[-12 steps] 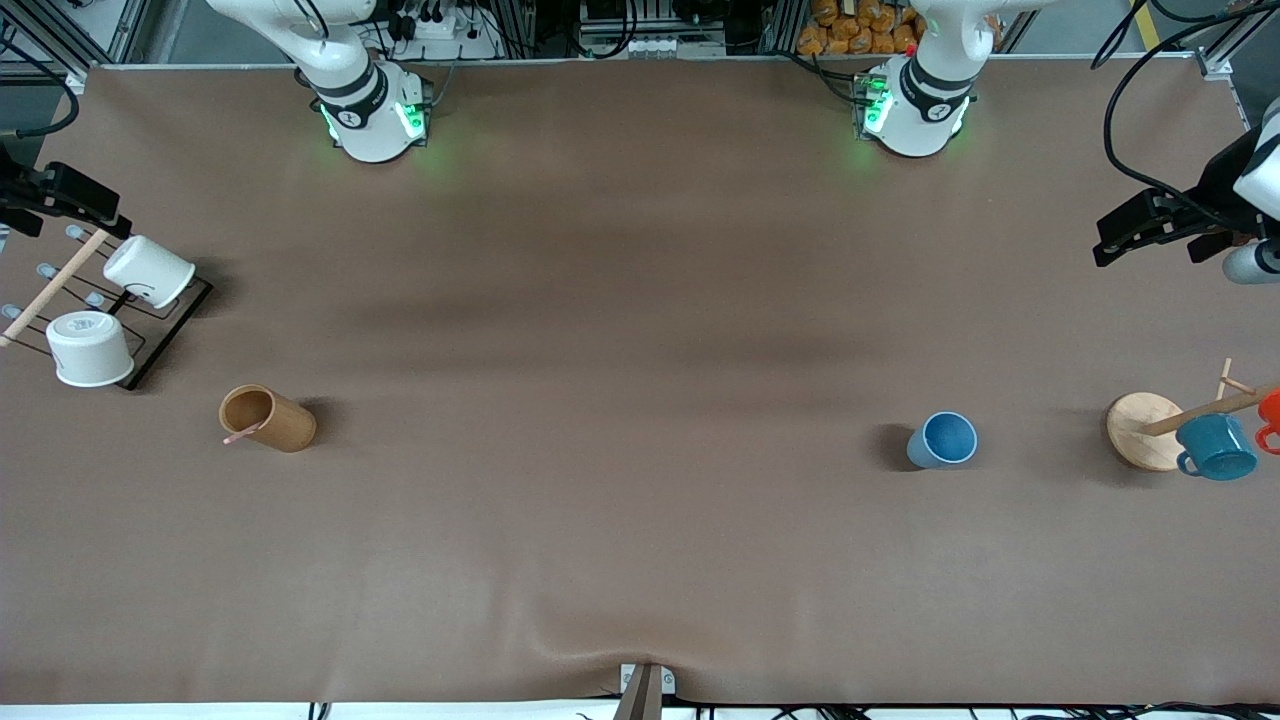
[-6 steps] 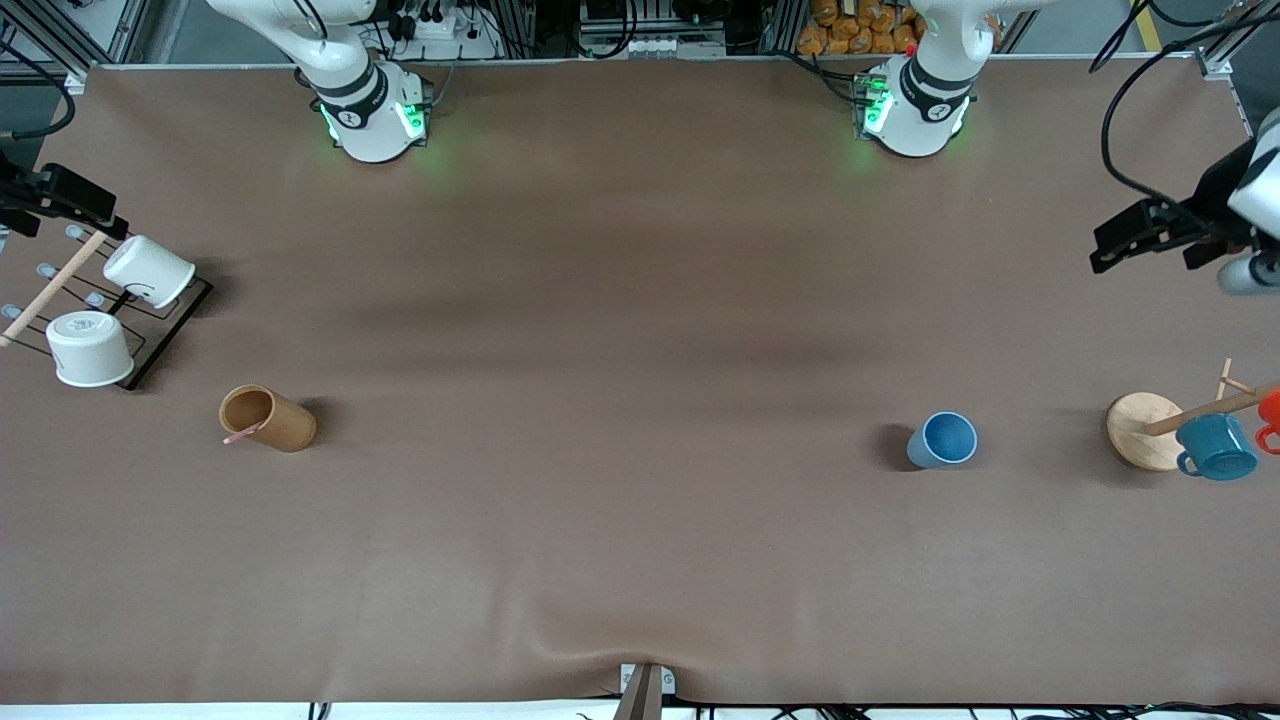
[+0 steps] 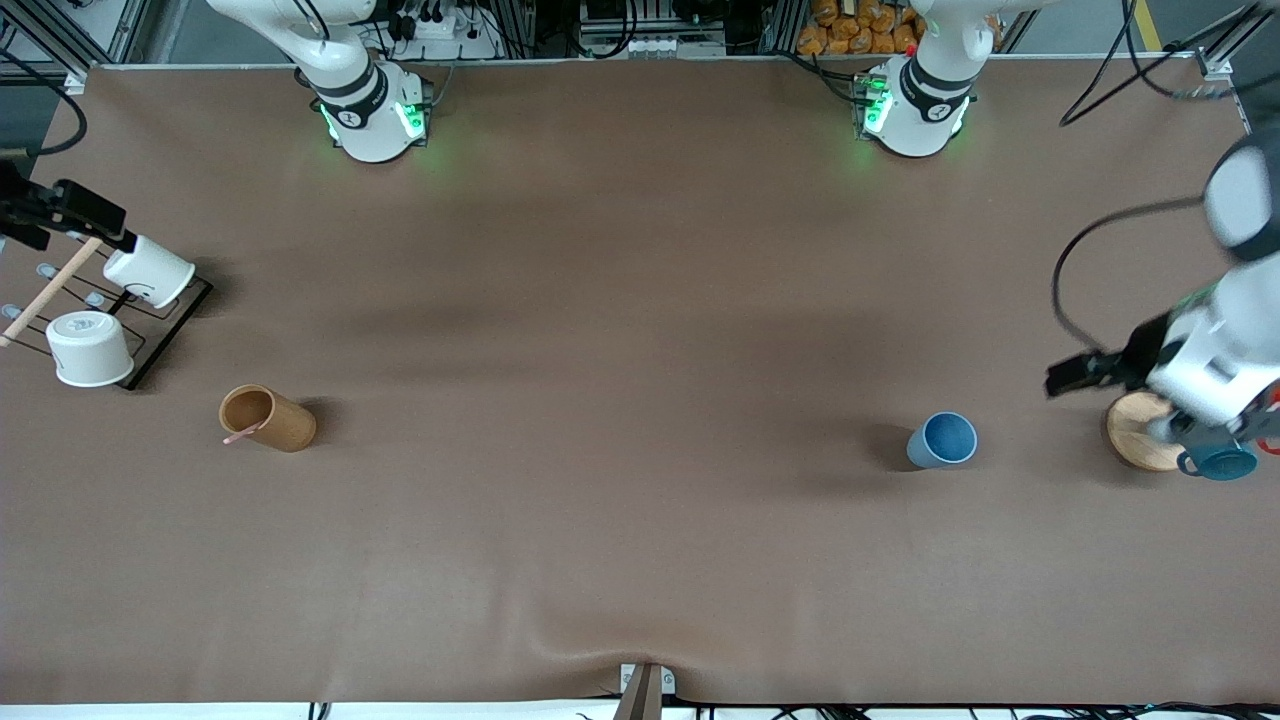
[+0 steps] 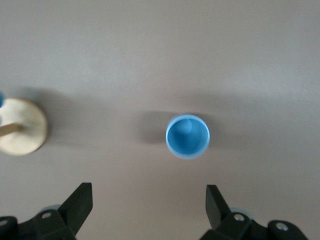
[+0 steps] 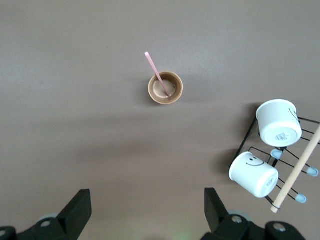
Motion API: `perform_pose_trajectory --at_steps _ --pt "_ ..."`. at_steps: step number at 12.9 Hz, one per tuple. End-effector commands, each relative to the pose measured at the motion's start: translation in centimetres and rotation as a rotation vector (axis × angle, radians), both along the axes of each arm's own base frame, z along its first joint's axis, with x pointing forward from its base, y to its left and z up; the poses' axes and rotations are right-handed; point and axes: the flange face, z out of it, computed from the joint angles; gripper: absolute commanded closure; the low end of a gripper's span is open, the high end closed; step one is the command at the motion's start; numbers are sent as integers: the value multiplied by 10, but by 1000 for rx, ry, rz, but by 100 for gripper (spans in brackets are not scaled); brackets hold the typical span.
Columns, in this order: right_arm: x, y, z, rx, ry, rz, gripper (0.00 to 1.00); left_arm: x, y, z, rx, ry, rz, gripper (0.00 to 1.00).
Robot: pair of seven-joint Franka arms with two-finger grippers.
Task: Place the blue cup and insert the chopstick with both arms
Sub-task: 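Reach the left gripper to the blue cup while the right gripper grasps the chopstick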
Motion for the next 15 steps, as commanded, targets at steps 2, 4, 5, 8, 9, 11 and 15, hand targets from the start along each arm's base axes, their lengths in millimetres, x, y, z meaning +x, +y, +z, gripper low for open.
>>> perform_pose_trajectory --at_steps 2,4,5,8,9,11,15 --pt "58 -5 -64 -117 -23 76 0 -14 -6 -73 -6 -83 0 0" --pt "89 -14 -100 -162 -65 117 0 -19 -7 -103 -9 -59 0 0" --pt "103 -16 -124 -161 -66 124 0 -19 -6 -116 -11 -56 1 0" --pt "134 -15 -171 -163 -58 128 0 -16 -12 -152 -21 -66 4 13" --pt "142 -12 -182 -157 -49 131 0 -17 -13 -161 -23 -71 2 20" --pt "151 -12 -203 -146 -12 129 0 -15 -12 -181 -26 -61 -6 52" --pt "162 -4 -218 -81 90 90 0 -12 -18 -196 -31 -71 -6 100"
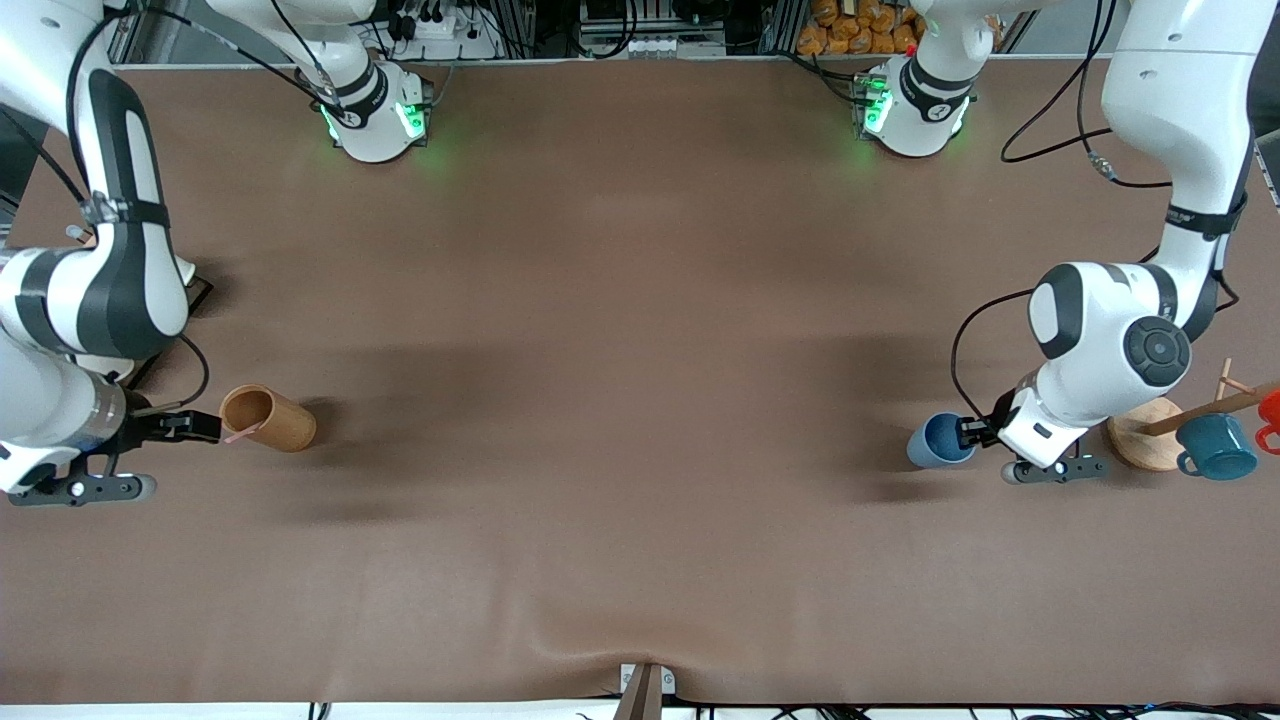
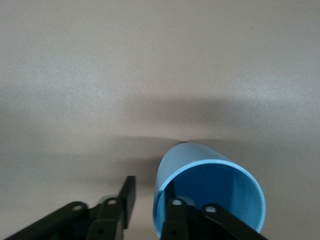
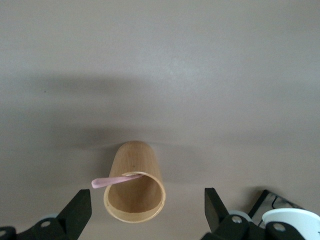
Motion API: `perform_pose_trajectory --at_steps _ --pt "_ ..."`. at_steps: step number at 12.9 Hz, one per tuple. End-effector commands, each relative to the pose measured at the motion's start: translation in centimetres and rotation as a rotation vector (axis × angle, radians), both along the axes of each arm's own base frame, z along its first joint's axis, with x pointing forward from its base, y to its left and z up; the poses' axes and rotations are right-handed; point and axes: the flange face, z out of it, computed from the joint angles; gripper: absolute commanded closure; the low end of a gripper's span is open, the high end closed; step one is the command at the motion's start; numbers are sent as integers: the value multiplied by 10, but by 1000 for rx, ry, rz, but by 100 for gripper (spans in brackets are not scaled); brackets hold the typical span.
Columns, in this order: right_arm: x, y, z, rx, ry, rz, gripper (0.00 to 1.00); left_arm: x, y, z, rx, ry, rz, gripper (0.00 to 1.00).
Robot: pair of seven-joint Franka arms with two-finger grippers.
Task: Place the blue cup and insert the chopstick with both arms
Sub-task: 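Carry the blue cup with the left gripper toward the table middle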
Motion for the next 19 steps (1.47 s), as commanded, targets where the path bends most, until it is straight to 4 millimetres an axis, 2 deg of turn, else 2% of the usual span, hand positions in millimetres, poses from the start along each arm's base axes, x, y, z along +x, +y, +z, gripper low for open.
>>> perform_pose_trajectory --at_steps 1,3,4,6,7,9,11,13,14,15,16,17,19 --pt "10 9 6 54 35 -48 0 2 -10 8 -8 -23 -8 100" --pt "11 13 3 85 35 -72 0 0 -33 24 -17 -34 -37 100" --pt "13 13 -6 85 41 -74 0 -1 -46 38 -20 -40 -58 100" --pt "17 25 -27 73 64 -59 0 -4 -104 68 -46 -9 -79 100" --pt "22 24 -32 66 63 -74 0 -9 -144 79 -54 11 -55 100" --pt "25 25 -47 55 81 -79 0 -28 -226 87 -58 21 -14 100" --pt "24 22 -55 36 95 -74 0 -54 -303 89 -38 6 19 100" --pt "23 19 -55 37 100 -79 19 -89 -374 79 -37 24 34 100" --pt "22 17 -55 36 101 -82 25 -113 -406 72 -32 36 31 100" --pt "21 15 -56 36 106 -85 33 -134 -429 70 -30 43 35 100" --pt "21 14 -57 39 109 -88 47 -152 -449 70 -29 48 40 100" --pt "20 14 -60 39 115 -88 54 -177 -472 63 -22 60 39 100" --pt "19 14 -61 39 121 -90 56 -210 -497 39 22 67 49 100"
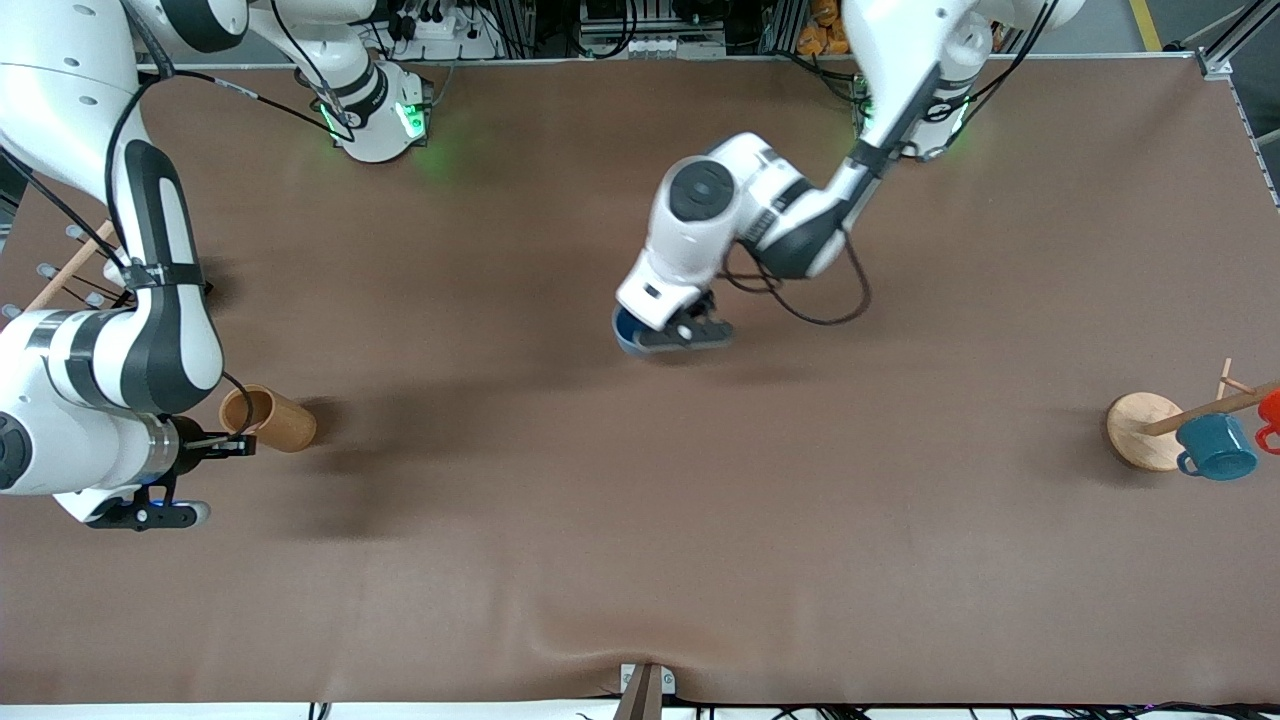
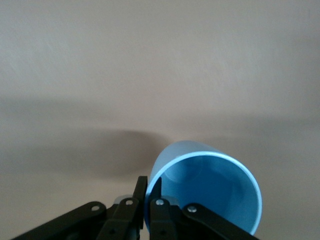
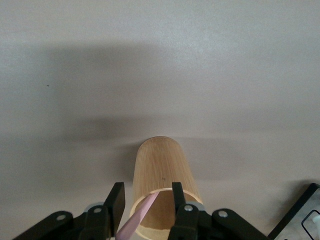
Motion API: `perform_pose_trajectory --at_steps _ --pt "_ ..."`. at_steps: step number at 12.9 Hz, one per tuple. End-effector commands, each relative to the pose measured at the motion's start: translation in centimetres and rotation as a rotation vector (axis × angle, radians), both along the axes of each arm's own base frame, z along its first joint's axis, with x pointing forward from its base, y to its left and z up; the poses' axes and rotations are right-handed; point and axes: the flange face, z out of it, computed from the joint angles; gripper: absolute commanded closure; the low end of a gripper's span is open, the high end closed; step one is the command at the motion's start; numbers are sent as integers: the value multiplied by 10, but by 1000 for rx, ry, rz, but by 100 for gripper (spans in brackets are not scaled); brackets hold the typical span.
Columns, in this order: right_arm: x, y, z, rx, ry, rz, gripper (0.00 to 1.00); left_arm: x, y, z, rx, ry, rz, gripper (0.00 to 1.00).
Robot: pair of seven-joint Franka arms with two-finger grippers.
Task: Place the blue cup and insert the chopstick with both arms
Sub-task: 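Carry the blue cup with the left gripper toward the table middle, then set the blue cup down and open the left gripper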
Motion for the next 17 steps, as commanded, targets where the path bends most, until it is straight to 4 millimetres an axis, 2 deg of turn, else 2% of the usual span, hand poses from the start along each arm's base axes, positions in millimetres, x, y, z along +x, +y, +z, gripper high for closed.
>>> perform_pose_trajectory --at_steps 1,3,5,6,7,8,10,11,12,13,15,17 --pt "-1 -2 -2 -6 22 -17 56 -22 -19 -22 76 -24 31 100" --pt "-4 -1 -3 -5 47 -18 56 -46 -34 -45 103 -2 43 100" --pt "-6 -1 -4 -5 57 -18 56 -56 -39 -58 126 -3 85 100" --pt "-5 0 -4 -4 57 -17 57 -54 -38 -56 124 -3 117 79" --pt "-6 -1 -4 -3 57 -19 63 -53 -38 -53 123 -4 157 1" --pt "-5 0 -4 -4 57 -17 69 -52 -39 -39 109 -17 196 0" --pt "-5 1 -4 -3 56 -18 73 -43 -27 13 132 -40 246 0" --pt "-5 2 -4 -3 56 -16 73 -30 -10 53 130 -67 264 0" --pt "-5 2 -4 -5 57 -25 73 -8 17 92 118 -94 305 0" --pt "-5 4 -4 -6 56 -27 79 9 45 131 102 -120 321 0" --pt "-6 4 -2 -5 58 -26 100 56 120 193 103 -139 312 0" --pt "-7 3 2 -4 61 -25 100 101 199 245 87 -101 285 0"
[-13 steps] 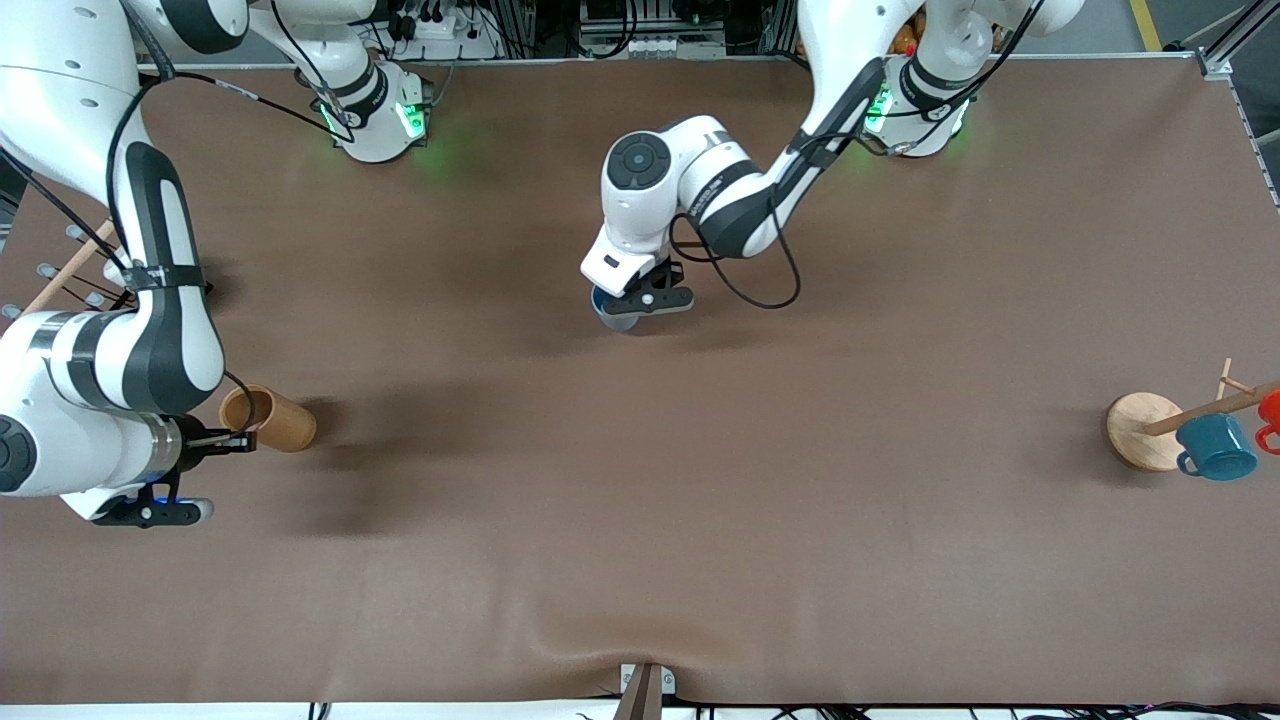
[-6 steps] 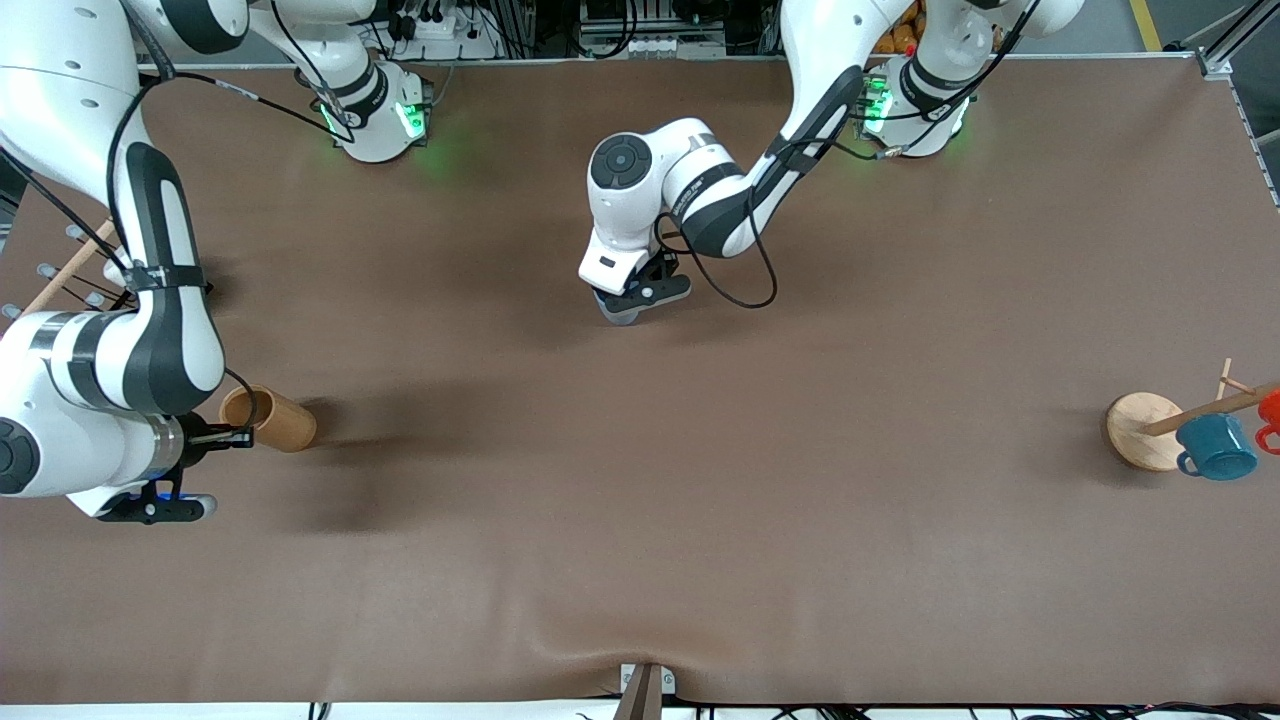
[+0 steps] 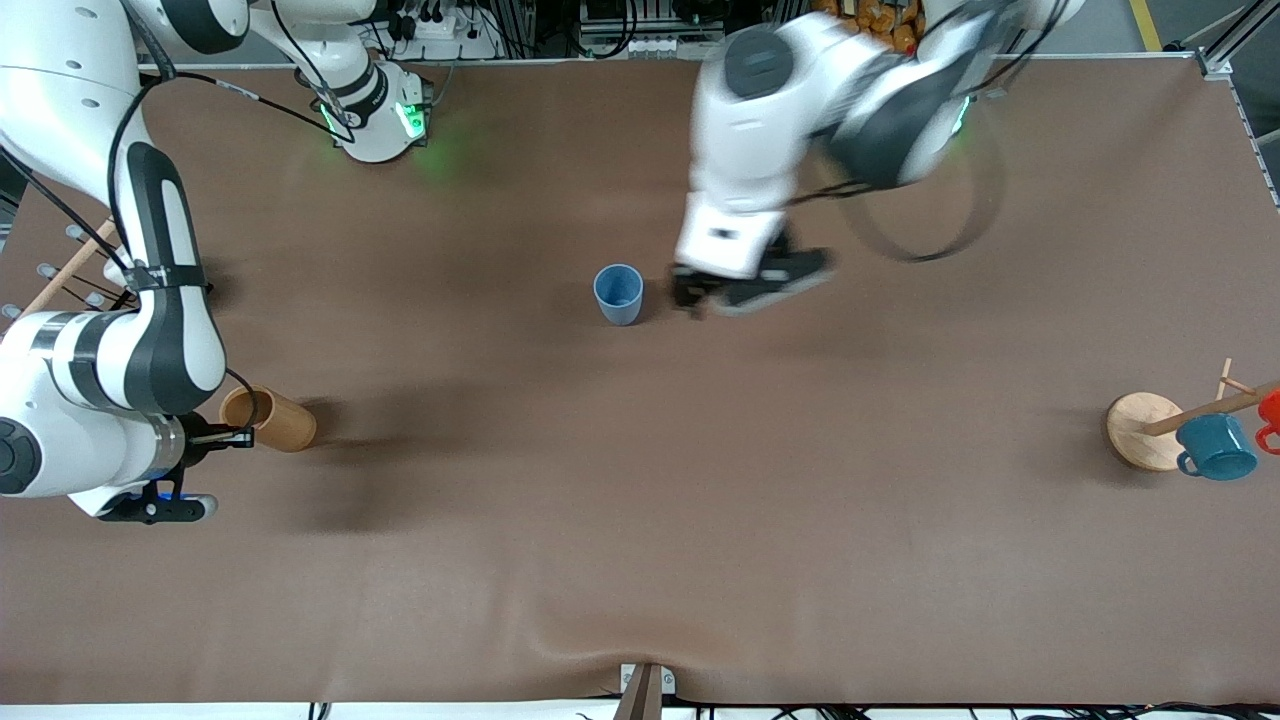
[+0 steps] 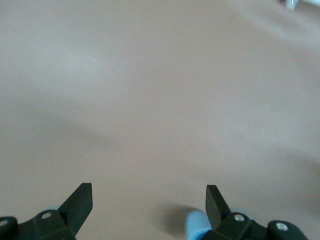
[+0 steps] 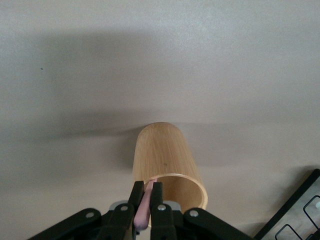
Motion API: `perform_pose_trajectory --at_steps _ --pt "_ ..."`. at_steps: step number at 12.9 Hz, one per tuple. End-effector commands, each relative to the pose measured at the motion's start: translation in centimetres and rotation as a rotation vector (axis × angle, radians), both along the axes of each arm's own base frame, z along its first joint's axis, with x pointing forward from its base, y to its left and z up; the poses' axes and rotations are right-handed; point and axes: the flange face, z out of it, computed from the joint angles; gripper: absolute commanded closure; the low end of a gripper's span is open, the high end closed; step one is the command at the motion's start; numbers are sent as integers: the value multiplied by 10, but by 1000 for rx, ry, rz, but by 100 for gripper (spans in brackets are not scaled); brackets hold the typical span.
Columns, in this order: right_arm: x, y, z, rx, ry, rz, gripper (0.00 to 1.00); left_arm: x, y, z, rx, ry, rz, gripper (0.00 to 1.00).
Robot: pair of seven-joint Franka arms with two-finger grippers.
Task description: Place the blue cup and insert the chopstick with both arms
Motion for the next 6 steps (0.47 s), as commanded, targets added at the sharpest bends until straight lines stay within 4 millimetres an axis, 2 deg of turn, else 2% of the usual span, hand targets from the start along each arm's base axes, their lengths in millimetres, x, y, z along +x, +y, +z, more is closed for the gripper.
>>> perform_pose_trajectory --at_steps 1,3,5,6 --pt "0 1 8 -6 3 -9 100 48 97 46 0 48 -32 0" --pt "-3 1 17 -6 9 -3 100 69 172 61 14 60 -97 0" --pt "-10 0 56 -8 -12 -5 100 71 235 76 -3 80 -137 0" --pt "-12 0 80 -8 -44 -4 100 70 253 79 -5 93 -172 0"
